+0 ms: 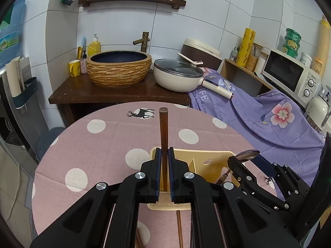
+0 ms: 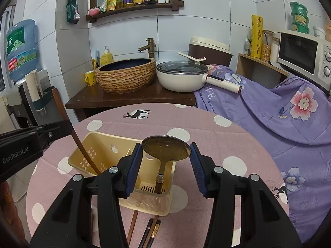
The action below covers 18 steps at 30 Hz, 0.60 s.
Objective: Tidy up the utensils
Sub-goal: 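Lower both held utensils into the cream holder and open both tools, then withdraw both tools from the holder back toward the utensils on the table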
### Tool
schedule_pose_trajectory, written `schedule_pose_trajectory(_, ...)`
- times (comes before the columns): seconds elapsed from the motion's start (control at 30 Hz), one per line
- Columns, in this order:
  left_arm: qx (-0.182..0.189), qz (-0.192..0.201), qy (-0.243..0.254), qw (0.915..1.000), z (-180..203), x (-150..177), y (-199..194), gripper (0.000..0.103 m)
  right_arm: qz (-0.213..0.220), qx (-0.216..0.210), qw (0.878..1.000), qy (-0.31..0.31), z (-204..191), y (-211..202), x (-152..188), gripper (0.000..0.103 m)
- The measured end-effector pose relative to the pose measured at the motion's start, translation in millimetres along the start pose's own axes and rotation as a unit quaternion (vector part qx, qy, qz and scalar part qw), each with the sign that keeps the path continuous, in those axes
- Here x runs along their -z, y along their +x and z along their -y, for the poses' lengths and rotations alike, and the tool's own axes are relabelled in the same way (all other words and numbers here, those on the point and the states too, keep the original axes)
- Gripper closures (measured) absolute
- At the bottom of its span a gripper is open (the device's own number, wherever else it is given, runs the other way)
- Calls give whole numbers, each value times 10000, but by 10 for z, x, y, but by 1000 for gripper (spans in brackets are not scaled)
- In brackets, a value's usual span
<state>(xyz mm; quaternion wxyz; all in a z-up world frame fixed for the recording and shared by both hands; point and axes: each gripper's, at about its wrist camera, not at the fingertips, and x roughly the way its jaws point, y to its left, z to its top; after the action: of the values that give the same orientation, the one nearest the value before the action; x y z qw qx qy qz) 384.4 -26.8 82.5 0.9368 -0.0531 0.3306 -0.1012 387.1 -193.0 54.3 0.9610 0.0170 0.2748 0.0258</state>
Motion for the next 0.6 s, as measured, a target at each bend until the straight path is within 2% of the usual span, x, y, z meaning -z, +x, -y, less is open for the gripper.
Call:
schedule_pose_trajectory(0.07,50,44,16,10000,-3,-11,-34,96,146,51,9999,-5,12,-44,-6,36)
schedule_pose_trajectory(0.1,45,80,50,9999,1,-14,-58,94,219,85,9997,-23,14,-70,-15,34)
schedule_pose_trajectory(0.13,34,126,76,9999,4,-15,-95,85,251,96,9996,-63,11,-95,-23,34)
schedule_pose_trajectory(0.17,53,189,76,9998,-4,-14,-146,72,266,94,9995,-103,9,-126,-30,34)
schedule_pose_trajectory(0.2,86,259,50,9996,-12,-9,-198,65,290,95,9995,-118,16,-156,-32,34)
schedule_pose_trajectory(0.23,121,372,-6,9992,-35,3,-278,52,336,103,9993,-120,26,-207,-31,34)
schedule_pose_trajectory(0.27,144,467,-47,9988,-58,24,-353,45,375,115,9992,-107,37,-257,-27,34)
schedule_pose_trajectory(0.33,191,587,-98,9980,-100,100,-494,38,390,147,9991,-24,80,-381,15,34)
schedule_pose_trajectory(0.47,148,561,34,9983,-145,411,-676,22,189,77,9997,156,150,-586,214,34)
schedule_pose_trajectory(0.6,50,239,327,9992,-175,878,-672,19,-505,-96,9985,194,151,-587,638,34)
